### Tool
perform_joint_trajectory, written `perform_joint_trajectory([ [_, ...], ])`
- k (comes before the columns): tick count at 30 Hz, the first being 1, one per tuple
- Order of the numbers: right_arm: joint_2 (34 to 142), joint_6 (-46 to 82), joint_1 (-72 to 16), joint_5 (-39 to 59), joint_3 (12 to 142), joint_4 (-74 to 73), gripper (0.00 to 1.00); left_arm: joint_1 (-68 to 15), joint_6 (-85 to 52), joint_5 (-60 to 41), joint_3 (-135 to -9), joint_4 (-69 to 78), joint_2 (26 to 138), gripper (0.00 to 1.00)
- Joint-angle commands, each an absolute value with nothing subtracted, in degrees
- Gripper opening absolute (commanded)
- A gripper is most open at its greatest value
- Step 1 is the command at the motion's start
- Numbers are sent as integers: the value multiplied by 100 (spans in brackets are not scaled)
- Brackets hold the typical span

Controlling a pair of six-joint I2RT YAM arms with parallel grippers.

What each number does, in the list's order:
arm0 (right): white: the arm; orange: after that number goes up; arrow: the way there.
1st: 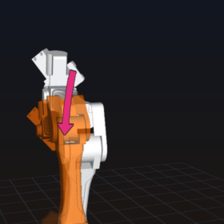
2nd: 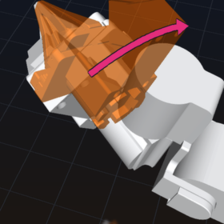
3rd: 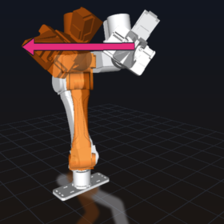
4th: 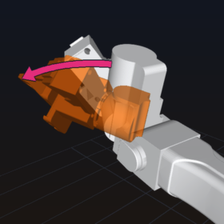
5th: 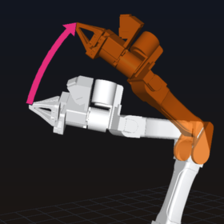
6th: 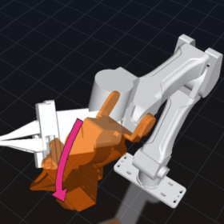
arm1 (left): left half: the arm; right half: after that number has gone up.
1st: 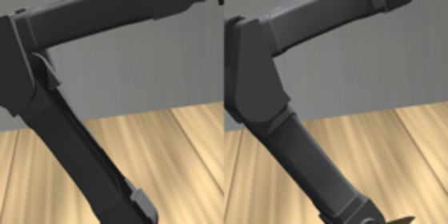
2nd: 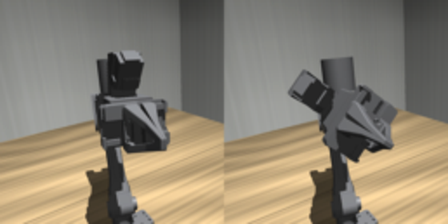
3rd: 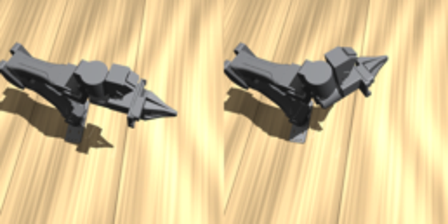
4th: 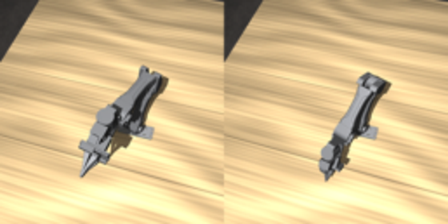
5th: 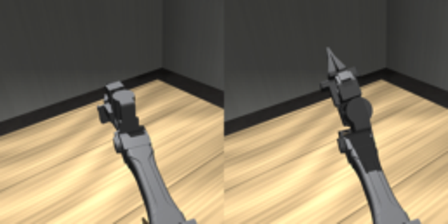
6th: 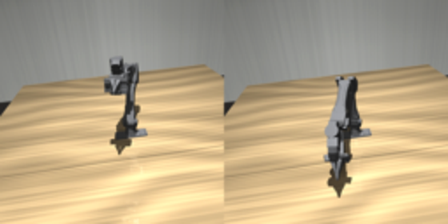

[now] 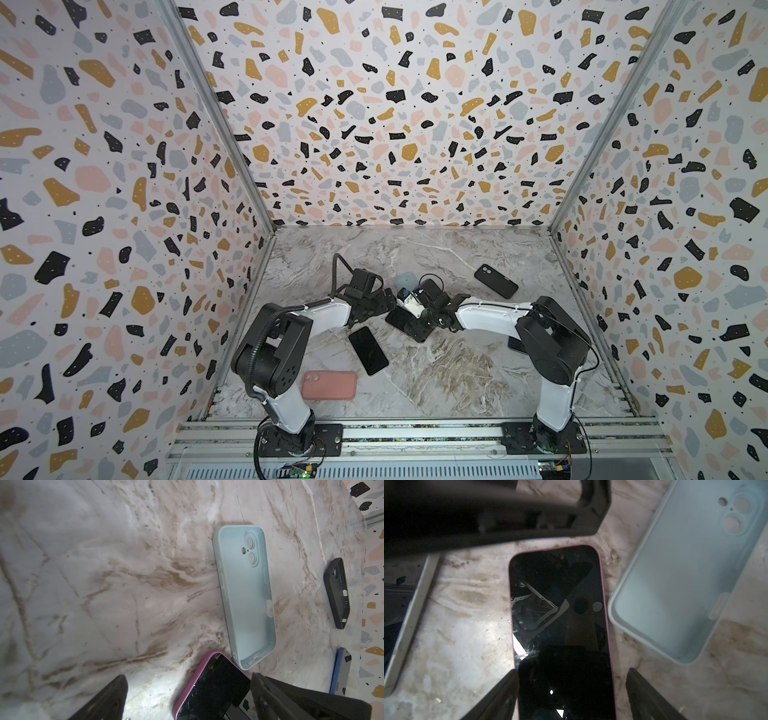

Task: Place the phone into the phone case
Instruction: 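Lower the right gripper over the pink-edged black phone and grasp it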

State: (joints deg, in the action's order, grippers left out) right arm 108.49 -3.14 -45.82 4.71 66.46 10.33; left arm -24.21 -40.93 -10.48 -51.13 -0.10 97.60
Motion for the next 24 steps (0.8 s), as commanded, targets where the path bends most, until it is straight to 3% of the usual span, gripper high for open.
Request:
perform_joint_trajectory([
  [1, 10913, -378, -4638, 447, 6802, 1322, 83, -2397, -3967, -1059, -5063, -77, 9589, 94],
  [13, 10888, -160, -4835, 287, 6438, 1351, 83, -2342, -3904, -1168, -5112, -92, 9603, 95],
  [18, 11011, 297, -4909, -59, 6671, 1919, 70, -2338, -3904, -1120, -4975, -76, 9479, 95],
  [24, 10755, 1071, -5200, -402, 6360, 2335, 66, -2338, -3841, -1088, -4880, -160, 9308, 95],
])
